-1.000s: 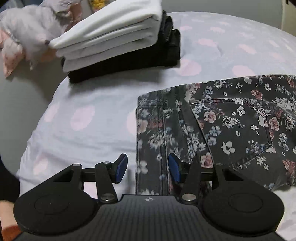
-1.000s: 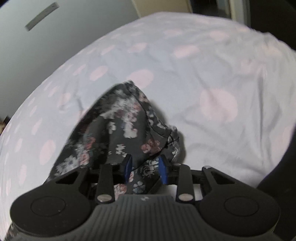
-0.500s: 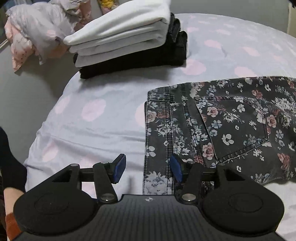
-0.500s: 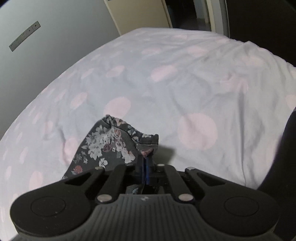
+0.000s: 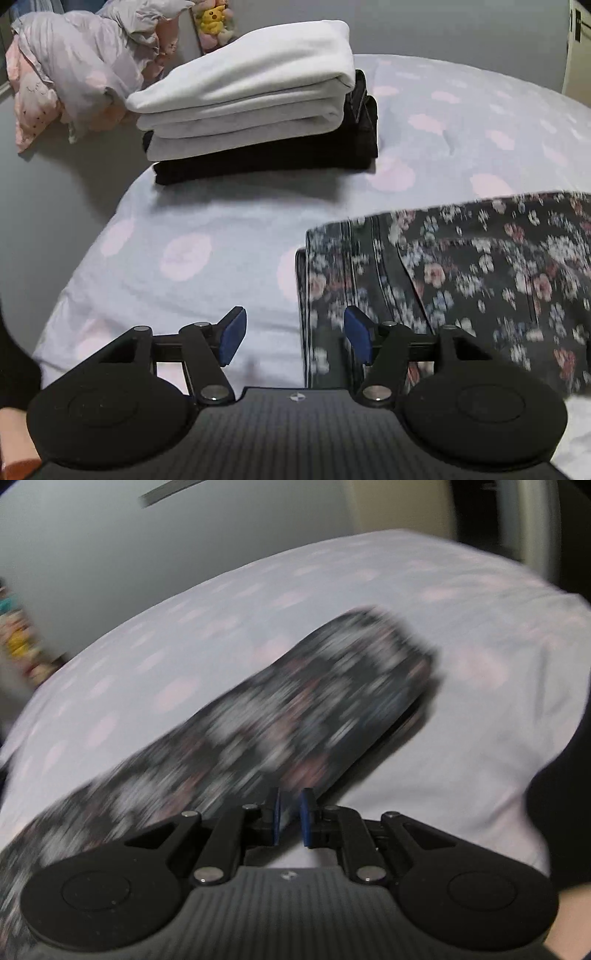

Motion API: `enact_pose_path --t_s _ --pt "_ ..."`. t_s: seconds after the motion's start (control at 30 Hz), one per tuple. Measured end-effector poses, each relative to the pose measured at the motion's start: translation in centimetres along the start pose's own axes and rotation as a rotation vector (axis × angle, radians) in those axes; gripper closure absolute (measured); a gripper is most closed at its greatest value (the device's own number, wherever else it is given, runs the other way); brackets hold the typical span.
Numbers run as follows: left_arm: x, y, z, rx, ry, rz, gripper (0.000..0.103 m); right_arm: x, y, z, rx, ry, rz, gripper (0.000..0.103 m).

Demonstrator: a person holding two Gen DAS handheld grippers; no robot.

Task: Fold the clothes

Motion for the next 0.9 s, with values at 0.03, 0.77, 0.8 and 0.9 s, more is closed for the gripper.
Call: enact_pose_path --t_s 0.03,0.77,0.8,0.9 --pt "-0.1 -0.7 -0.3 0.002 0.013 0.006 0.033 -0.9 0.4 1.3 -0.009 0.004 -0.023 0.089" --pt "0.3 0.1 1.5 0.073 0.158 -0.108 0.045 -15.3 7.1 14.5 -0.083 -0.054 -0.429 0.070" --pt "0.1 1.0 2.4 0.066 0.197 -0.096 0.045 -16.9 7.8 15.4 -0.096 -0.018 -0.455 0.069" --pt "-0.6 3.8 5.0 0.046 0.316 -0.060 0.041 -21.5 9.5 18.5 -0.126 0.113 -0.512 0.068"
Point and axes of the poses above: each gripper's, at about its wrist camera, not at the fingertips, and y roughly against the way its jaws point, x to its right, z to its underside, the point moved 6 cm from there along -y, roughly the way its jaws point, and after that the axes turned 7 degrees about x, right-handed, at the moved point
